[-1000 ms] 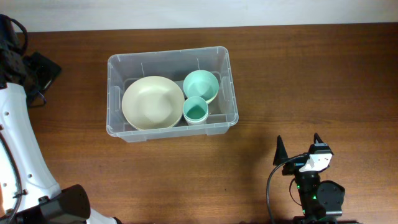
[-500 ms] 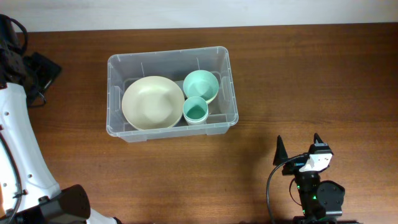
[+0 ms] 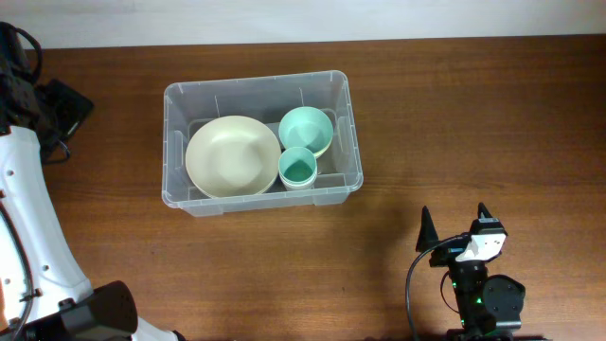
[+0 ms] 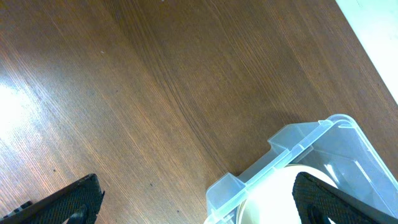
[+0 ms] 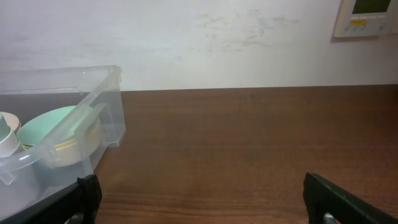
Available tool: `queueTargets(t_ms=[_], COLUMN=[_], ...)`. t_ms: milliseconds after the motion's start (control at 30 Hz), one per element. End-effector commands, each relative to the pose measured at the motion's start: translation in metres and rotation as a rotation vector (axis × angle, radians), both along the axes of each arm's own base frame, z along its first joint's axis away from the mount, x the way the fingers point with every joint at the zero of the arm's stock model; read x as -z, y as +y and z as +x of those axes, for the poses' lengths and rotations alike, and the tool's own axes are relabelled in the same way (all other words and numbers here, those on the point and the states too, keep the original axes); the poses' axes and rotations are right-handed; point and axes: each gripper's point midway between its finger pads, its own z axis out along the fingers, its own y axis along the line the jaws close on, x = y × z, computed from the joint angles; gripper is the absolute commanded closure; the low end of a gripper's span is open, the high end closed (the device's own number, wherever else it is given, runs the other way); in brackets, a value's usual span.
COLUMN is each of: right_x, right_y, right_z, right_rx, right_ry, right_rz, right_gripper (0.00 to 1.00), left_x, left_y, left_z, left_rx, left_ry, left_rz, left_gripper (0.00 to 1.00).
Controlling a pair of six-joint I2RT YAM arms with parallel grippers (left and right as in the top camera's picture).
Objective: Pack container
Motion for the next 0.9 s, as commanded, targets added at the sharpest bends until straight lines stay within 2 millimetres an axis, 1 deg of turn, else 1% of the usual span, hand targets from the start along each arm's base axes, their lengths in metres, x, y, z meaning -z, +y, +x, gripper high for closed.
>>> queueTargets(t_ms=[0, 867], right_x=[0.0008, 0.0008], right_y=[0.0012, 0.0012], right_z=[-0.0005, -0.0005], right_rx=[-0.010, -0.010], right_ry=[-0.003, -0.003], right_rz=[-0.009, -0.009], right_gripper=[0.01, 0.01], left_x=[0.0015, 0.0023], left_y=[0.0014, 0.0021], left_z=[0.0002, 0.0006], left_rx=[-0.015, -0.016], left_ry=[0.001, 0.004], left_rz=[-0.002, 0.000], left_gripper=[0.00, 0.00])
